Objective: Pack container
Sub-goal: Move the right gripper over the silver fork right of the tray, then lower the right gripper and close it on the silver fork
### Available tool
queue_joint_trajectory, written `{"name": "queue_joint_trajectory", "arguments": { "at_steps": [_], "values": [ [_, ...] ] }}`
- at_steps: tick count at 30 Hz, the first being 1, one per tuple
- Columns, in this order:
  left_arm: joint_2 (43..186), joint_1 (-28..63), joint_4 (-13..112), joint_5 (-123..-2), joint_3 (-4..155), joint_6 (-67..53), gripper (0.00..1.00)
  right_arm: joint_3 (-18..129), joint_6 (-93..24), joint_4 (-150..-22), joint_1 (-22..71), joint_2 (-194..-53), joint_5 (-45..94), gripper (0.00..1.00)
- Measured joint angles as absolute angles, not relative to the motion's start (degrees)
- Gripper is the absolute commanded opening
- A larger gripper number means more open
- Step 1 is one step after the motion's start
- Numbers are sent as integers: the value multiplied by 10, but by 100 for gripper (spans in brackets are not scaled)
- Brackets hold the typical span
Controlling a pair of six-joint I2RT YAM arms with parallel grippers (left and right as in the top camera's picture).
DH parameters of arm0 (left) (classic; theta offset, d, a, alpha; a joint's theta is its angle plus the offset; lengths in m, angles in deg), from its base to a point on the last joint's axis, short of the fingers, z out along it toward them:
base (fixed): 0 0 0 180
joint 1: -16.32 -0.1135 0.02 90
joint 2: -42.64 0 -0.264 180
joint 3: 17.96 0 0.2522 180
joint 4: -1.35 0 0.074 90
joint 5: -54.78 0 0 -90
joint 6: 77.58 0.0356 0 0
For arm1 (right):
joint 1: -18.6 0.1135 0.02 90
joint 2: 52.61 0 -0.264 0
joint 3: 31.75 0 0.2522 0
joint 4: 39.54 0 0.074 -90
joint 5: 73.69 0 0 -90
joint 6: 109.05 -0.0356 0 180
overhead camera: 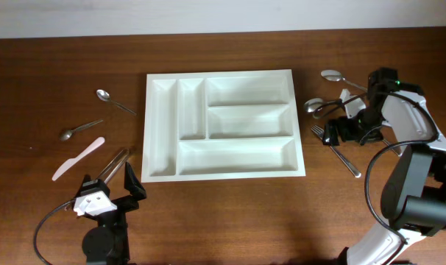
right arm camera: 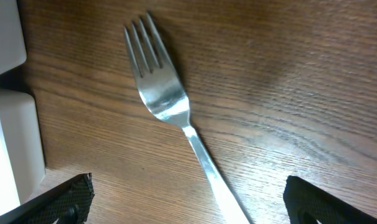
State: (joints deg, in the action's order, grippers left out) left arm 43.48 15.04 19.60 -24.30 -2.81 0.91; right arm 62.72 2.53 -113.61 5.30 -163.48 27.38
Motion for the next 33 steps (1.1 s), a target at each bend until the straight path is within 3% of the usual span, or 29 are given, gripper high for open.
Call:
{"name": "queue_joint_trajectory", "arguments": {
  "at_steps": [13, 33],
  "values": [
    [435, 150, 196, -243, -28, 9, 99, 626, 52, -1121, 118, -1690, 247, 99],
    [435, 150, 196, -243, -28, 9, 99, 626, 54, -1079, 119, -1701, 191, 99]
  ]
}}
